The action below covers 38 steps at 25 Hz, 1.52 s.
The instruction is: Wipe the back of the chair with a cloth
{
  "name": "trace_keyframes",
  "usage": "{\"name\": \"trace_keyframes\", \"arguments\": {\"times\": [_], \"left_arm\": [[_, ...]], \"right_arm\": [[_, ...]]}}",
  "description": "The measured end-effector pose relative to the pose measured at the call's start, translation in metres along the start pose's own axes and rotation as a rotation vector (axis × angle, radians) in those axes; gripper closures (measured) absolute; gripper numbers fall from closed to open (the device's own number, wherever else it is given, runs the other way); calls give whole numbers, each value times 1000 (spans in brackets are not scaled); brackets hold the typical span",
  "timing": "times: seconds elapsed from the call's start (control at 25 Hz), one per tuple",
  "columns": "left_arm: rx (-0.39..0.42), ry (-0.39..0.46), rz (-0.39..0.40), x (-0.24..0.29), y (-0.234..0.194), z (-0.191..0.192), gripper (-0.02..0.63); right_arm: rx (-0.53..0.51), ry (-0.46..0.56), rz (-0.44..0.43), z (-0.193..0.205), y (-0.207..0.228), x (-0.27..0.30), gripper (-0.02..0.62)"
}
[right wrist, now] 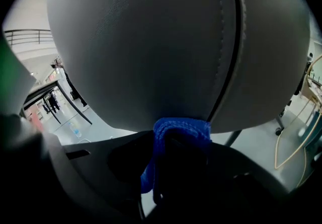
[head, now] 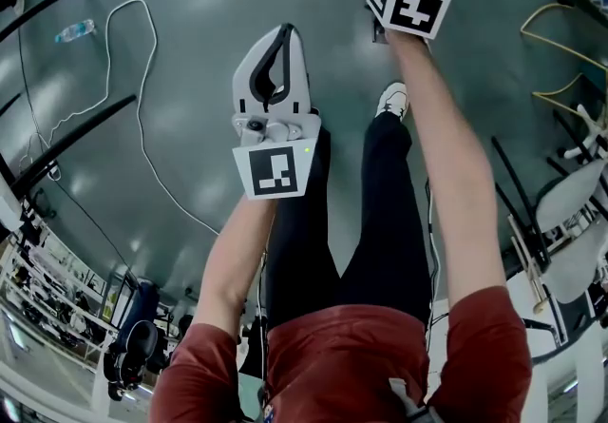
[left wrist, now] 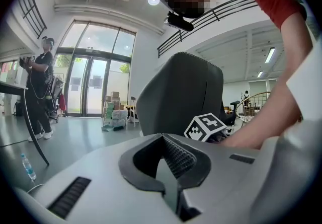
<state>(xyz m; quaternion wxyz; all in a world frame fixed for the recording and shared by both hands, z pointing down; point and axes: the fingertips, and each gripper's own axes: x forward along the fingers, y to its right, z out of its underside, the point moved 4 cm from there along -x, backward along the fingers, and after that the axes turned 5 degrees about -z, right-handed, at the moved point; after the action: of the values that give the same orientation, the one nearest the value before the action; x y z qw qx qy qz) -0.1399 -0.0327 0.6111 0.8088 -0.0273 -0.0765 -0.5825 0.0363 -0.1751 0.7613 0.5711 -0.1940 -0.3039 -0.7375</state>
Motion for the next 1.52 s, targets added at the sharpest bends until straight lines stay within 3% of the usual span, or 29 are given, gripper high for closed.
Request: {"name": "trace_keyframes", "arguments": {"times": [0.68, 0.88, 1.04, 1.52], "left_arm": [[1, -24, -34, -16, -6, -44, 592], [1, -25, -50, -34, -5, -75, 593], [29, -46, -45, -51, 1, -101, 593], [40, -54, -77, -101, 6, -195, 592]], "right_arm": [[-110, 20, -62, -41, -33, -53, 534], [-86, 29, -98, -65, -50, -90, 534], [-149, 32, -121, -89, -64, -125, 534], [-130, 67, -117, -153, -87, -227, 534]]}}
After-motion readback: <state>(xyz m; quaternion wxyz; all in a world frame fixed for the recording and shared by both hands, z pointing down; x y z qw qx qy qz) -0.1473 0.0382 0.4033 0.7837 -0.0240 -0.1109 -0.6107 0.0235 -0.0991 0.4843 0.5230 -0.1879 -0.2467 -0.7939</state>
